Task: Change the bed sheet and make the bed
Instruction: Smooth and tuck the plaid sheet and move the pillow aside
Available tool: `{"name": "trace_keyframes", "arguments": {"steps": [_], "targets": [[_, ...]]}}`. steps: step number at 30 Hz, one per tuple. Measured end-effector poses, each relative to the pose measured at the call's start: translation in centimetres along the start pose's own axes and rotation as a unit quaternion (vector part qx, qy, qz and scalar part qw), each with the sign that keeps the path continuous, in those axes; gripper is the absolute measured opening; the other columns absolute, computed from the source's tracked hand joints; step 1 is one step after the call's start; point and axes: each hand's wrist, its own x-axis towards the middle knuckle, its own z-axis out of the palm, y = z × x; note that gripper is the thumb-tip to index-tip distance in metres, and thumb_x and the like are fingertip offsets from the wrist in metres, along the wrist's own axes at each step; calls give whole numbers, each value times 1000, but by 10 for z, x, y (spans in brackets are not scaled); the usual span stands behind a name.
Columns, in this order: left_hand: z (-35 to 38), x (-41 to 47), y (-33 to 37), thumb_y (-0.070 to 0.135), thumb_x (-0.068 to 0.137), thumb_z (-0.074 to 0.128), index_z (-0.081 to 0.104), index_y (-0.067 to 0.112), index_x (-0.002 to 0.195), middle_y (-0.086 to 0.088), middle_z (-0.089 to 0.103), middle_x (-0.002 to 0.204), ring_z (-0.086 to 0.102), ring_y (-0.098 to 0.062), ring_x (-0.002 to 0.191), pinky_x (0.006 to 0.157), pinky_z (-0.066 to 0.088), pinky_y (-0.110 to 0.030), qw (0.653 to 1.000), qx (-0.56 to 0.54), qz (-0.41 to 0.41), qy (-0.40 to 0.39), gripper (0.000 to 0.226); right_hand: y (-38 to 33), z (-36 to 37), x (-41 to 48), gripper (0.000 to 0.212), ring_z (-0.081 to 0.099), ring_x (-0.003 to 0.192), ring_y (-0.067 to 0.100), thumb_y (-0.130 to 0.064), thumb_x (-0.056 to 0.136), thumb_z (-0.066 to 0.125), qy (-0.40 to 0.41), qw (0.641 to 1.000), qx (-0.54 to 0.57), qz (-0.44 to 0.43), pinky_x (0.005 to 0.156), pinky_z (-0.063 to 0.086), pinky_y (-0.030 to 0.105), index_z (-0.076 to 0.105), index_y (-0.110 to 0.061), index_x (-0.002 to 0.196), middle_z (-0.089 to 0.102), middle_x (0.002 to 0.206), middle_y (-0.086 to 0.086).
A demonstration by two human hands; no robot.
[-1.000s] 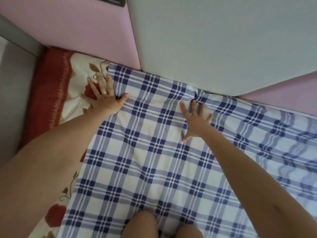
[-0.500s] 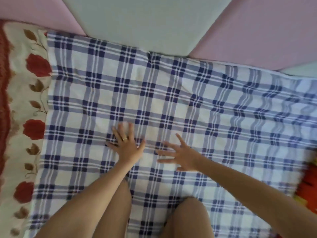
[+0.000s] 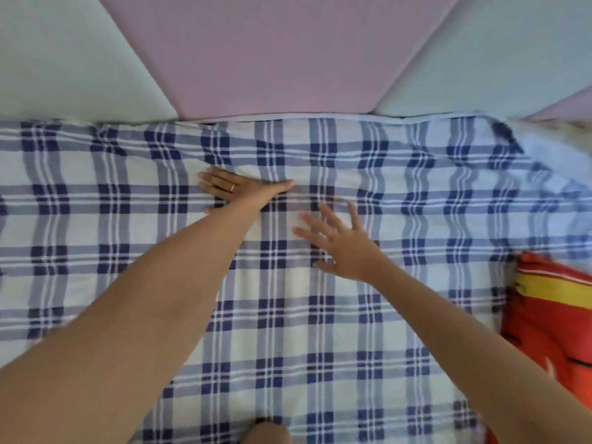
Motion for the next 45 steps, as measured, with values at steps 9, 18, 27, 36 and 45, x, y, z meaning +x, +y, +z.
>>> {"name": "trace_keyframes", "arguments": {"steps": [9,18,27,36,45], "targets": [[16,7,13,81,34,74,-29,6,143,-12,-32,152,-25,-29,142,113,-6,-58,994,59,-54,70,168,139,-1,-43,114,-19,144,34,-88,66,38,-179,863,159,444,106,2,72,-31,-38,143,-33,151,-17],[7,2,21,79,37,75,-27,3,143,-16,-30,153,-24,-32,142,113,-8,-53,995,63,-59,43,166,143,-30,17,134,14,141,47,-58,68,77,-287,825,129,469,114,23,49,-10,4,148,-6,158,22],[0,-5,27,85,36,71,-26,1,143,-16,-28,153,-22,-32,143,115,-8,-50,993,86,-75,24,166,139,-62,20,127,15,143,42,-71,73,63,-305,789,243,476,113,26,49,-3,6,149,-1,156,26],[-13,-19,28,90,27,65,-26,5,144,-14,-26,154,-19,-33,144,117,-2,-54,992,101,-68,-23,171,118,-101,-19,35,44,120,30,-24,97,48,91,753,245,604,102,31,40,48,-9,128,57,122,12],[13,84,7,90,7,67,23,44,143,-17,14,157,16,-41,142,107,29,-61,988,100,-61,-99,150,117,-128,-16,35,52,108,30,-22,99,42,-1,868,180,463,98,34,40,48,-13,132,65,107,11]]}}
